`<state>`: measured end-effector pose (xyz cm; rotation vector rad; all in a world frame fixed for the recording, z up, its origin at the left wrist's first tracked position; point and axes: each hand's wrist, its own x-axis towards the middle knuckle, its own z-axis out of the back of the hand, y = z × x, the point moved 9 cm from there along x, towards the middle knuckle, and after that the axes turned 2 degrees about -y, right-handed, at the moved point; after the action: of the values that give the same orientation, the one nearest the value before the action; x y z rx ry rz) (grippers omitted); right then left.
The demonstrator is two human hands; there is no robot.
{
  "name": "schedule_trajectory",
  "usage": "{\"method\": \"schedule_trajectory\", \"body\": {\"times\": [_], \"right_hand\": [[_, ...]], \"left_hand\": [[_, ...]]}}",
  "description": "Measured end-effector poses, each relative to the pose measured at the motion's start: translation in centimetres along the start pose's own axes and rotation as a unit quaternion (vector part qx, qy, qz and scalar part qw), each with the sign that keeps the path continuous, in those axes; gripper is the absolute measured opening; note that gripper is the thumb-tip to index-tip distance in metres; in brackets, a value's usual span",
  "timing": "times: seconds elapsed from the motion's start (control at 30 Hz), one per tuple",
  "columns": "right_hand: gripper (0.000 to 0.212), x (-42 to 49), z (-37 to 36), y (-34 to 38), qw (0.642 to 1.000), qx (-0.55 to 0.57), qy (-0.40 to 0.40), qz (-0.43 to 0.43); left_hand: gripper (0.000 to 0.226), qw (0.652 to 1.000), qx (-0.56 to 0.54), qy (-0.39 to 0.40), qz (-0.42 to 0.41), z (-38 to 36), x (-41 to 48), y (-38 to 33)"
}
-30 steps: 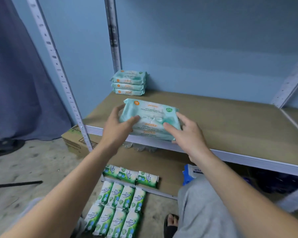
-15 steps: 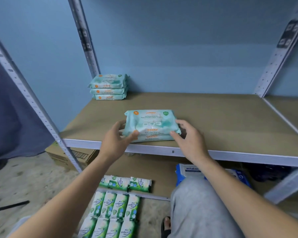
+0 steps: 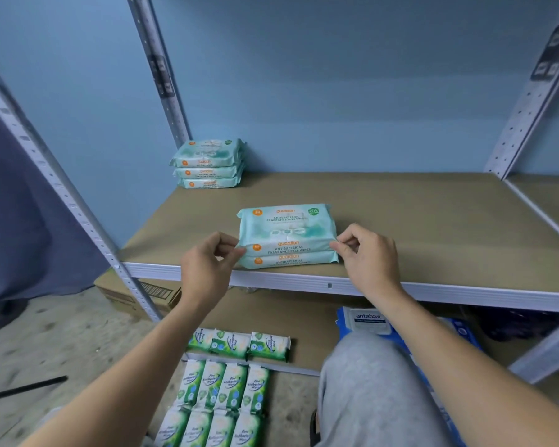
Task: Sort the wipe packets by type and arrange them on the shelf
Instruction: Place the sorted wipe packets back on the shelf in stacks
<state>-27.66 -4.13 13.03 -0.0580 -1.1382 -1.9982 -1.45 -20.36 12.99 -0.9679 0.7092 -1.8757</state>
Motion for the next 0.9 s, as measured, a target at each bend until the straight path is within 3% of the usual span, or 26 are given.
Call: {"method": "schedule_trajectory", "body": {"times": [0.17, 0.4, 0.53, 0.63, 0.8, 0.9], "right_hand": [[0.023, -1.1, -0.3, -0.4, 1.000, -0.003, 0.009, 0.004], [0.033, -1.1, -0.9, -0.5, 0.998, -0.055, 0.008, -0.005], [0.066, -1.2, -1.0, 3.0, 0.972, -0.172, -0.036, 0.155], [0.066, -1.3, -2.9, 5.1, 0.941, -0.221, -0.010, 0.257], [0.062, -0.9, -4.3, 5.3, 0.930, -0.251, 0.000, 0.268], [0.061, -0.4, -4.6, 5.2, 0.934, -0.255, -0.004, 0.250]], "left_hand": [[0.024, 0.998, -0.003, 0.054, 0.020, -1.1, -0.5, 0.8], [0.019, 0.997, 0.039, 0.063, 0.016, -2.1, 0.3, 0.8], [0.018, 0.996, 0.037, 0.076, 0.007, -2.8, 0.8, 0.7], [0.017, 0.994, 0.052, 0.092, -0.005, -2.9, 1.1, 0.9], [0.024, 0.978, 0.132, 0.156, -0.031, -2.7, 2.4, 1.7], [0.025, 0.976, 0.175, 0.131, -0.024, -1.6, 4.4, 3.0]]}}
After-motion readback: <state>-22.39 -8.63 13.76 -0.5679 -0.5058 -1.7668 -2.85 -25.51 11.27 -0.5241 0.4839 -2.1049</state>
